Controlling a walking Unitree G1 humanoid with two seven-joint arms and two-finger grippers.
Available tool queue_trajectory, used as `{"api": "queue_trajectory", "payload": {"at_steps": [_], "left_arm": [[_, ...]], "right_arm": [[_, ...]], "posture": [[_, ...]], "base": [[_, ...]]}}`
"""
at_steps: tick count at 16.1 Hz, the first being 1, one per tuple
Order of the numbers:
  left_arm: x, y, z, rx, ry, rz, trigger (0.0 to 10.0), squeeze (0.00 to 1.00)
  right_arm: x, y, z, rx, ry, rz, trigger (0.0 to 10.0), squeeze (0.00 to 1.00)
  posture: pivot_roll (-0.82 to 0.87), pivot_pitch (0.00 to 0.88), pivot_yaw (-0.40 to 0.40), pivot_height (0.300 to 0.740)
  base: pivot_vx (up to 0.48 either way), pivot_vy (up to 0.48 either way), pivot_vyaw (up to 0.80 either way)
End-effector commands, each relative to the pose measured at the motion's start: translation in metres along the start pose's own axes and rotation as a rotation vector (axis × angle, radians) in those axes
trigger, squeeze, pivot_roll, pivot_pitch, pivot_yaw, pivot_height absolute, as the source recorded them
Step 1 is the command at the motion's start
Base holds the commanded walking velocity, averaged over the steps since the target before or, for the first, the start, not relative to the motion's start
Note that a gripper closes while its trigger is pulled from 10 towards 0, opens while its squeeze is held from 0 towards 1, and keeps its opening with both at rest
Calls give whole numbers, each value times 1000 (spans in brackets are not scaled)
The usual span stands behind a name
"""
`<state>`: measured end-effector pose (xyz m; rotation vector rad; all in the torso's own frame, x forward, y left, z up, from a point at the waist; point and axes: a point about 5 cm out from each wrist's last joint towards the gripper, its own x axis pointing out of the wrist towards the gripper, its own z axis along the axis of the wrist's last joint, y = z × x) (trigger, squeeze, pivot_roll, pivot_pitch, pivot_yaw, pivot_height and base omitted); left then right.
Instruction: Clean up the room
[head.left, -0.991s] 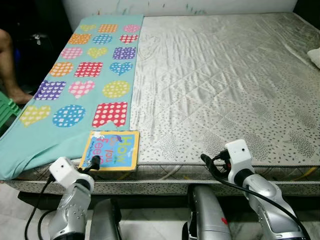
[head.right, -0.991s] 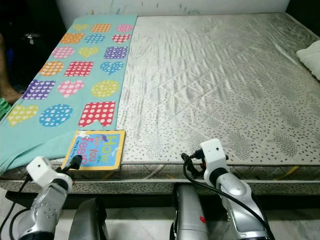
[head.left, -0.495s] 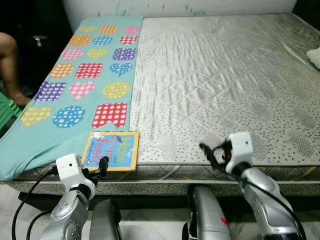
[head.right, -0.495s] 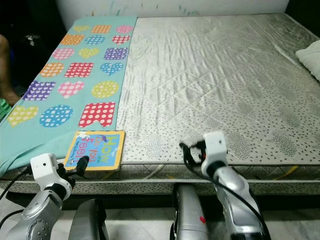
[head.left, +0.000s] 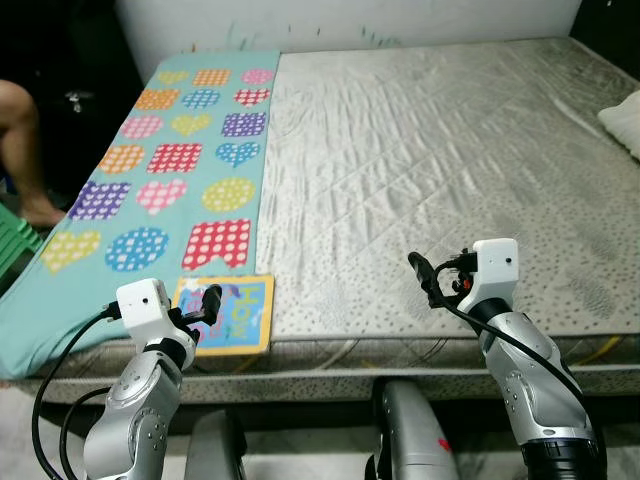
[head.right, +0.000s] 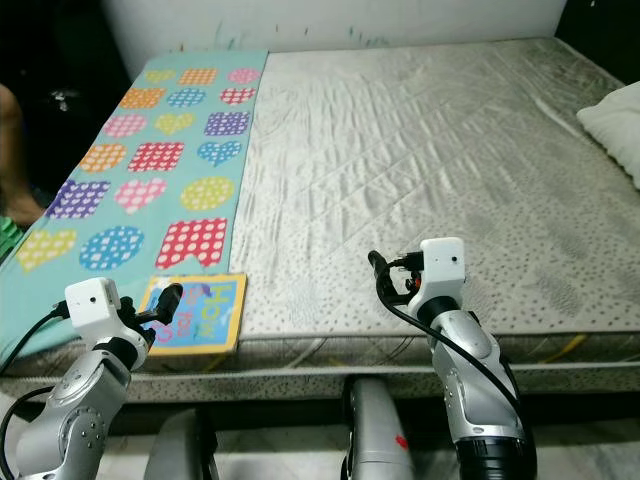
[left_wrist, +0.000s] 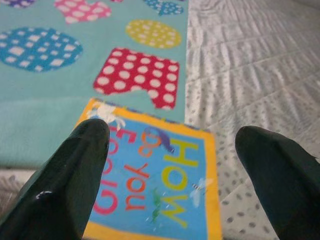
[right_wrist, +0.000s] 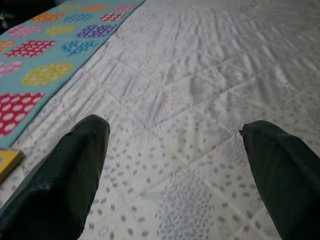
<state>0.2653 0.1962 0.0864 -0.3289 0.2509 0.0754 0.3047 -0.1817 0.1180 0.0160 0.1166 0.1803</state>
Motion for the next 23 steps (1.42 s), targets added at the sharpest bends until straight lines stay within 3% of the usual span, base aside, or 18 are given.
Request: {"api": "queue_trajectory", "payload": {"at_steps": [1, 12, 18, 20, 23], "left_arm": [[2, 4, 4, 15, -9, 0, 10000, 0], [14, 0, 6, 36, -16, -33, 10000, 0], [8, -4, 8, 1, -35, -76, 10000, 0], [7, -6, 3, 48, -19, -102, 10000, 0], [7, -5, -1, 51, -3, -102, 10000, 0]], "right_arm": [[3, 2, 6, -1, -27, -1, 10000, 0], [7, 0, 1, -11, -29, -10, 10000, 0], [3, 2, -4, 6, -32, -34, 10000, 0], [-2, 6, -13, 20, -11, -57, 10000, 0], [-4, 16, -20, 33, 14, -34, 10000, 0]], "posture": [[-176, 0, 43, 627], [-171, 0, 56, 738], [-164, 0, 63, 740], [-161, 0, 62, 740], [-173, 0, 56, 740]], "base": [[0, 0, 0], [0, 0, 0], [0, 0, 0], [0, 0, 0], [0, 0, -533]]}}
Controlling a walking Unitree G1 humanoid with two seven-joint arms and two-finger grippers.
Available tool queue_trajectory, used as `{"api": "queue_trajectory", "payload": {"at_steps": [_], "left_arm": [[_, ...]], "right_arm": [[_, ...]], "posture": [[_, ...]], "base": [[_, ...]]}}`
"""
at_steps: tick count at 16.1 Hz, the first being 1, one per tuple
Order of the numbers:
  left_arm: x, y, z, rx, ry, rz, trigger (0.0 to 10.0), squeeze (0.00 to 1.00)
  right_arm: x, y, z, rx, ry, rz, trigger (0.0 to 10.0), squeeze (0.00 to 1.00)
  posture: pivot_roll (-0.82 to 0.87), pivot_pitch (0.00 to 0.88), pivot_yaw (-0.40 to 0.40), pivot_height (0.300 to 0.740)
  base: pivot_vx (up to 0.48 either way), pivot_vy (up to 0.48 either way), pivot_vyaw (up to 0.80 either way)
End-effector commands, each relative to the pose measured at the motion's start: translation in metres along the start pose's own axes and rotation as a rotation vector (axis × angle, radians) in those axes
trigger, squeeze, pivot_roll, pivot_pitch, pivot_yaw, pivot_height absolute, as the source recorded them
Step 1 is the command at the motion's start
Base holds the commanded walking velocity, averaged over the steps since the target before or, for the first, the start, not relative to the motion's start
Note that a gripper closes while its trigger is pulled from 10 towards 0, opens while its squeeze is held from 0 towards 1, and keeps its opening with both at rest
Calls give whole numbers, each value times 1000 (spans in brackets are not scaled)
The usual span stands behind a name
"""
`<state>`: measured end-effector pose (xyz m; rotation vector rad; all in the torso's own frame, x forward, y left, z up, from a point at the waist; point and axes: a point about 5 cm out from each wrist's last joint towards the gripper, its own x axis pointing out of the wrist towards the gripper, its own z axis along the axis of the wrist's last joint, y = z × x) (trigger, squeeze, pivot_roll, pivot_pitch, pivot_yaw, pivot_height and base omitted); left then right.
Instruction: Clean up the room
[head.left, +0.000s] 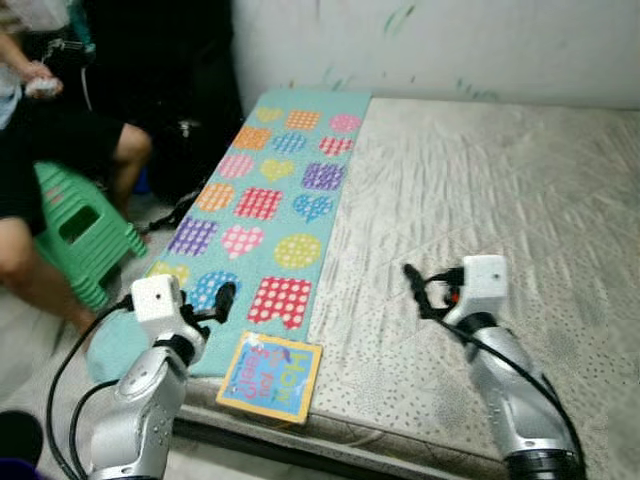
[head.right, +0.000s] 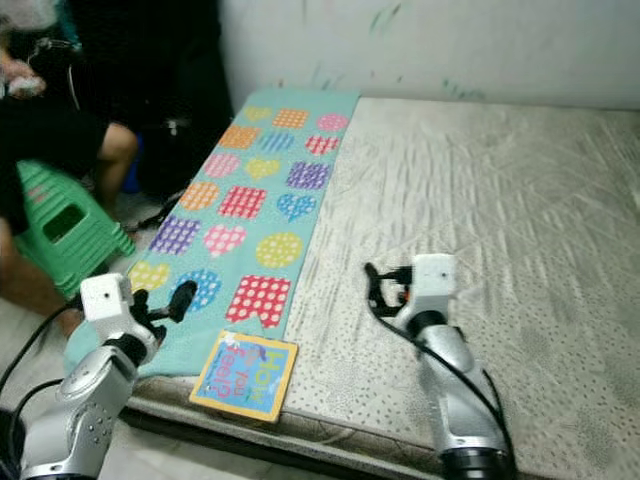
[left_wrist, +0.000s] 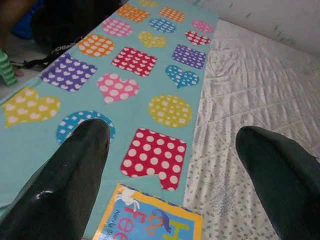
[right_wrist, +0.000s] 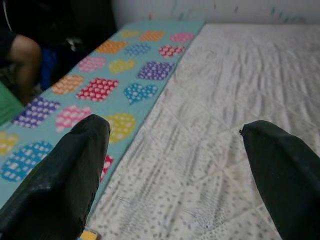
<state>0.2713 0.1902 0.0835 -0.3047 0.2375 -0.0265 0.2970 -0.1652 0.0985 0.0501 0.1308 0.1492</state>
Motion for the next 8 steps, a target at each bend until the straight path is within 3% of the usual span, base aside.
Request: {"api": "queue_trajectory", "payload": {"at_steps": [1, 4, 6, 8], "left_arm": [[2, 0, 1, 13, -4, -4, 10000, 0], [3, -3, 0, 8, -5, -12, 10000, 0], [4, -10, -3, 1, 2, -31, 10000, 0], [4, -12, -4, 2, 8, -40, 10000, 0]], "right_arm": [[-2, -1, 0, -2, 2, -7, 10000, 0], [-2, -3, 1, -5, 3, -13, 10000, 0], [-3, -6, 1, -9, 4, -20, 10000, 0], [-5, -8, 1, -9, 4, -31, 10000, 0]], "posture": [[-173, 0, 55, 740], [-182, 0, 56, 740], [-190, 0, 59, 740], [-197, 0, 65, 740]], "base": [[0, 0, -800], [0, 0, -800], [0, 298, -578], [0, 300, 0]]}}
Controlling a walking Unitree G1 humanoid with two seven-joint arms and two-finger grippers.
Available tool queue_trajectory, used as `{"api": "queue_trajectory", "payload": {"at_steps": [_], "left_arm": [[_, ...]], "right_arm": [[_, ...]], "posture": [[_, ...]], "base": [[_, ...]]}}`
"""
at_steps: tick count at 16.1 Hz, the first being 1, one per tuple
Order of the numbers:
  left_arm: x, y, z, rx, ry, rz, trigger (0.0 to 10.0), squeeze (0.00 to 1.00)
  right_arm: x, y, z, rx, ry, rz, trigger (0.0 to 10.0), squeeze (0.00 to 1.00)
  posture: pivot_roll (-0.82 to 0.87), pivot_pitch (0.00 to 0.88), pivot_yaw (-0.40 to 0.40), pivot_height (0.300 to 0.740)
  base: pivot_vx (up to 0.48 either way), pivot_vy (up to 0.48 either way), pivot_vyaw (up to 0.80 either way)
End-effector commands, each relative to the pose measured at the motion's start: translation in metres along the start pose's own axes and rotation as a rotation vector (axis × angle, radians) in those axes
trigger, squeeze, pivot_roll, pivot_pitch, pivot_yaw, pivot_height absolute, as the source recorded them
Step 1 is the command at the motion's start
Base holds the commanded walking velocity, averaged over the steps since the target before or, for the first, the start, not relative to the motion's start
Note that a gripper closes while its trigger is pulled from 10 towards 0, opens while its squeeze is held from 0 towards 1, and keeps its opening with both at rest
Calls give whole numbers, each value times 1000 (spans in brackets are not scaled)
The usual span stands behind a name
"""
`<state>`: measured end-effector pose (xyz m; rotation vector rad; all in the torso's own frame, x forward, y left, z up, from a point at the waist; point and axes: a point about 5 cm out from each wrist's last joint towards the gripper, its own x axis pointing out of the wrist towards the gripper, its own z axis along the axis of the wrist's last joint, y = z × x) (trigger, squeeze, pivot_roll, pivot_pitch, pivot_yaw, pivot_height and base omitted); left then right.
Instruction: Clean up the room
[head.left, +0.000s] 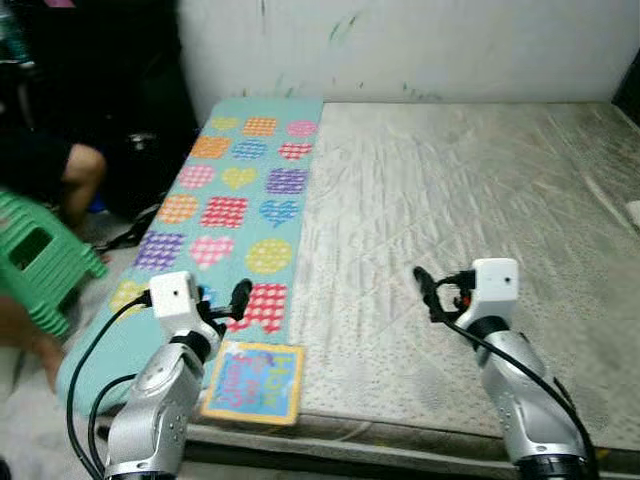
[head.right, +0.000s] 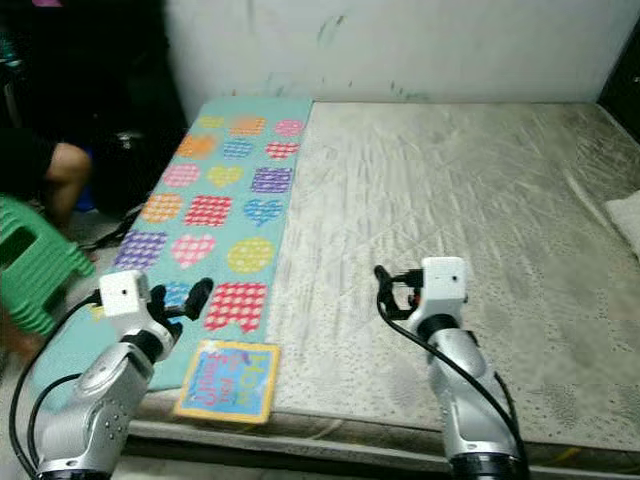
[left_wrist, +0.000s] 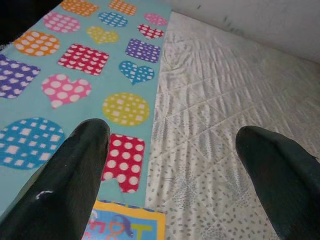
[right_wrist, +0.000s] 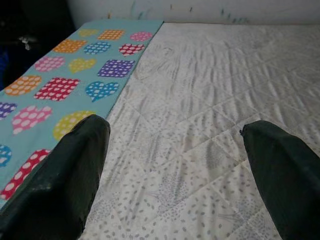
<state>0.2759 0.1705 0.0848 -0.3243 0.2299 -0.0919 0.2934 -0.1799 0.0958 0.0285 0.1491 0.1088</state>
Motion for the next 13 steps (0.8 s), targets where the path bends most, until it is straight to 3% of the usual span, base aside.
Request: {"api": "queue_trajectory", "payload": {"at_steps": [1, 6, 10, 13], "left_arm": [[-1, 7, 0, 14, 6, 25, 10000, 0], [-1, 8, 0, 15, 2, 28, 10000, 0], [-6, 3, 0, 28, -26, -29, 10000, 0], [-7, 3, 2, 21, -39, -49, 10000, 0]], "right_arm": [[-1, 6, 3, 9, -15, 8, 10000, 0], [-3, 5, 0, 3, -2, 7, 10000, 0], [-5, 5, -2, -22, 8, 22, 10000, 0], [-7, 7, -3, -34, 11, 34, 10000, 0]], "posture": [[-201, 0, 69, 740], [-194, 0, 63, 740], [-199, 0, 61, 740], [-199, 0, 62, 740]], "base": [[0, 461, 0], [0, 480, 0], [0, 0, 0], [270, 0, 0]]}}
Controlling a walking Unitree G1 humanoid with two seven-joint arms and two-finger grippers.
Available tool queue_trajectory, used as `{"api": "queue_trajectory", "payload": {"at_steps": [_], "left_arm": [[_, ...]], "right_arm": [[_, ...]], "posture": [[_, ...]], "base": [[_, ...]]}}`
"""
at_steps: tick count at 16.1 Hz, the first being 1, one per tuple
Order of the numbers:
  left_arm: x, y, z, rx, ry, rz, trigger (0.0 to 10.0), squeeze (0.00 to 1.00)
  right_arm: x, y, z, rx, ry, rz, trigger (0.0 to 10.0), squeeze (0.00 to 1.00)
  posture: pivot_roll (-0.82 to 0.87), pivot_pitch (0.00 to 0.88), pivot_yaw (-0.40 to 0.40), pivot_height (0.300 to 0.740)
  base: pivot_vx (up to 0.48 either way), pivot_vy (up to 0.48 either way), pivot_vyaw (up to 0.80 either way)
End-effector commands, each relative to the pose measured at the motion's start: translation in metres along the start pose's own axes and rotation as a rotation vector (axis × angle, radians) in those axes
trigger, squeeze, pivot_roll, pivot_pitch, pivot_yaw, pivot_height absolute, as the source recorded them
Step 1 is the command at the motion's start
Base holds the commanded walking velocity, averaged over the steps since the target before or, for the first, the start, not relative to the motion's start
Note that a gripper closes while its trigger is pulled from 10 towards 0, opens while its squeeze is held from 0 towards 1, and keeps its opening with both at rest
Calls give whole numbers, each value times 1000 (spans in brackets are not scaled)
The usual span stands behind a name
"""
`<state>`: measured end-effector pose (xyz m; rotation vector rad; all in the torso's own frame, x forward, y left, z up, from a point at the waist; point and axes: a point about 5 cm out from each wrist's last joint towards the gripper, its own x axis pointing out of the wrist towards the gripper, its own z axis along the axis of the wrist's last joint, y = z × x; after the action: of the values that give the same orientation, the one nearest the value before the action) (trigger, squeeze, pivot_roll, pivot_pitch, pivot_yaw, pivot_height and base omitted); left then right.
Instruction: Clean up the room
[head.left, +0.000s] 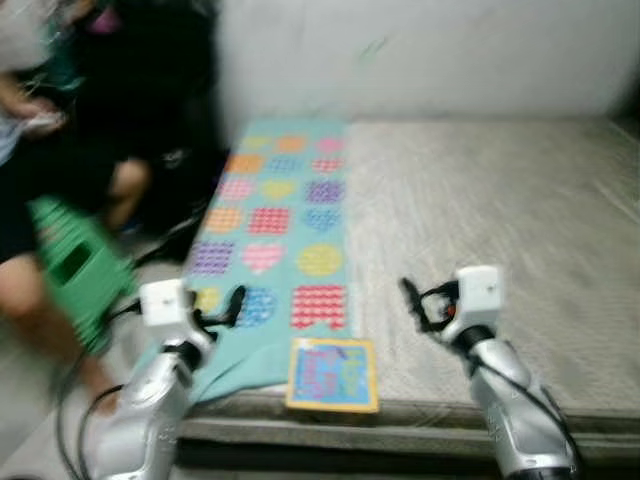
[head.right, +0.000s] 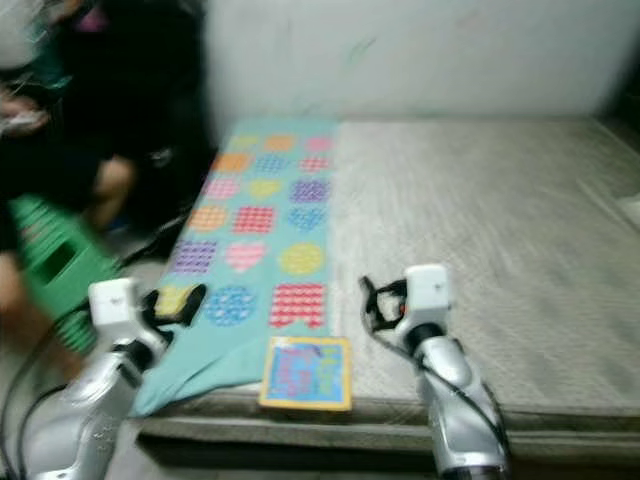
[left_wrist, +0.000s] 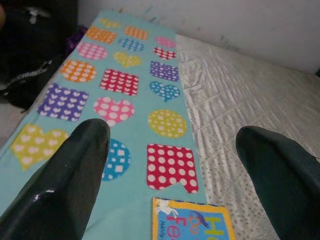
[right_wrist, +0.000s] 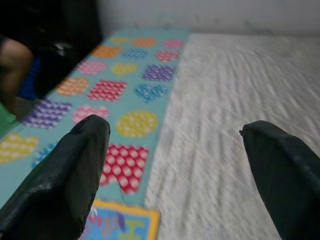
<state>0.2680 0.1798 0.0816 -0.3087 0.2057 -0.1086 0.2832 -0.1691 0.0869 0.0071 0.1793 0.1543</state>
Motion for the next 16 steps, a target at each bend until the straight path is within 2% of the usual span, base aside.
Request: {"api": "queue_trajectory", "payload": {"at_steps": [1, 10, 12, 16], "left_arm": [[1, -6, 4, 3, -20, -32, 10000, 0], [-1, -6, 2, 4, -13, -26, 10000, 0], [2, -2, 1, 11, -9, 34, 10000, 0], [1, -3, 0, -17, -6, 31, 10000, 0]], "right_arm": [[0, -5, 7, -14, -20, -8, 10000, 0], [-2, -5, 6, -25, -16, -2, 10000, 0], [-3, -5, 5, -26, -14, -3, 10000, 0], [-3, -6, 6, -29, -12, -4, 10000, 0]], "posture": [[-199, 0, 62, 740], [-197, 0, 61, 740], [-197, 0, 60, 740], [-198, 0, 56, 740]], "base": [[304, 0, 0], [337, 0, 0], [0, 0, 0], [0, 0, 0]]}}
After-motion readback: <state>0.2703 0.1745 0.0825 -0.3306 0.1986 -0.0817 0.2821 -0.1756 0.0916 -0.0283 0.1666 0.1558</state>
